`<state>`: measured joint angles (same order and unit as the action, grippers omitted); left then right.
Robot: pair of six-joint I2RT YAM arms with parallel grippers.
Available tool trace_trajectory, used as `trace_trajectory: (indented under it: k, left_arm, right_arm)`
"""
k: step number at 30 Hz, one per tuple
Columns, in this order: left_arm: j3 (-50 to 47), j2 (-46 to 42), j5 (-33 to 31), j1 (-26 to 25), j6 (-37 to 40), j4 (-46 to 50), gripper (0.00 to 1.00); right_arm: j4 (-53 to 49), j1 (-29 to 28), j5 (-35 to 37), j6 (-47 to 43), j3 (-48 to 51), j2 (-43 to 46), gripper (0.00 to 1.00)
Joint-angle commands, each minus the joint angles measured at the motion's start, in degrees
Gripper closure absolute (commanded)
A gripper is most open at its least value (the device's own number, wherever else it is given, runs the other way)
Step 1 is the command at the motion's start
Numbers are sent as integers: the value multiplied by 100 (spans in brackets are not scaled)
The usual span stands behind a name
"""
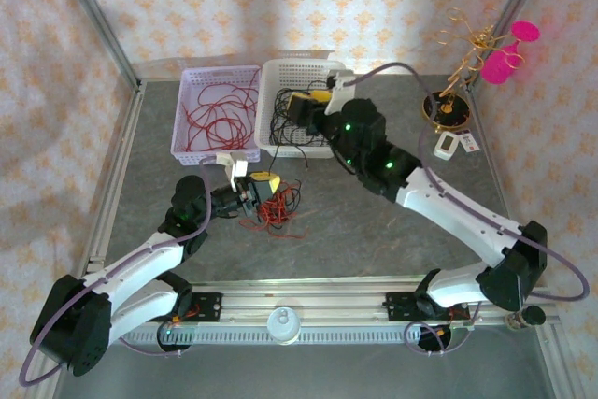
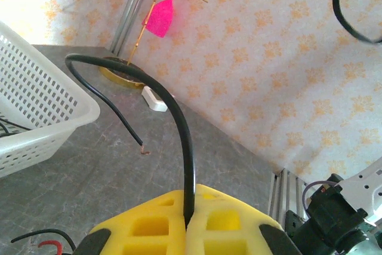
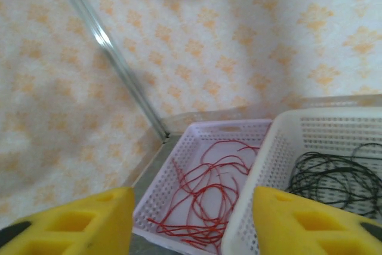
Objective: Untangle the cables
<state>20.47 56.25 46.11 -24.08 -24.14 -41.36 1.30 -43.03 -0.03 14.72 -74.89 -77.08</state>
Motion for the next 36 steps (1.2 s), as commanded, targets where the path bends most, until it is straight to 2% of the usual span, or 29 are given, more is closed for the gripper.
trace_trajectory:
  k: [1, 3, 4, 6, 7, 9, 14, 17, 23, 26, 31, 32, 36]
  left_arm:
    - [103, -114, 105, -38, -92, -242, 100]
    - [203, -114, 135, -44, -50, -137, 100]
    - [256, -115, 159, -39, -30, -74, 100]
    - [365, -114, 220, -40, 1, 9, 100]
    - [415, -101, 253, -49, 2, 14, 100]
    - [519, -64, 313, -51, -24, -14, 100]
    - [794, 182, 609, -76, 76, 138, 100]
    - [909, 264, 732, -112, 257, 423, 100]
    - [887, 185, 628, -157, 424, 540, 100]
    - [915, 201, 543, -163, 489, 606, 100]
    - [898, 270, 241, -167, 576, 564, 100]
    - [881, 299, 171, -163, 556, 481, 96]
    - [650, 572, -61, -159, 345, -520, 51]
  right_arm:
    - [-1651, 1021, -1172, 1438, 36, 179, 39]
    - [-1460, 1639, -2452, 2293, 720, 463, 39]
    - [-951, 1794, -3106, 2672, 1205, 694, 39]
    - [75, 1713, -3747, 3244, 1972, 1142, 38]
    - [505, 1557, -3814, 3406, 2210, 1288, 36]
    - [629, 1107, -3573, 3243, 2285, 1364, 34]
    - [1050, 81, -3122, 2939, 1985, 838, 25]
    - [1657, -62, -3123, 3205, 1932, 444, 24]
    - [1666, -158, -3161, 3043, 1484, -194, 26]
    - [1563, -162, -3235, 2889, 1302, -397, 40]
    - [1247, -162, -3154, 2563, 1075, -418, 84]
    - [1188, -161, -3131, 2512, 1013, -400, 89]
    - [766, -171, -3288, 2227, 484, -437, 99]
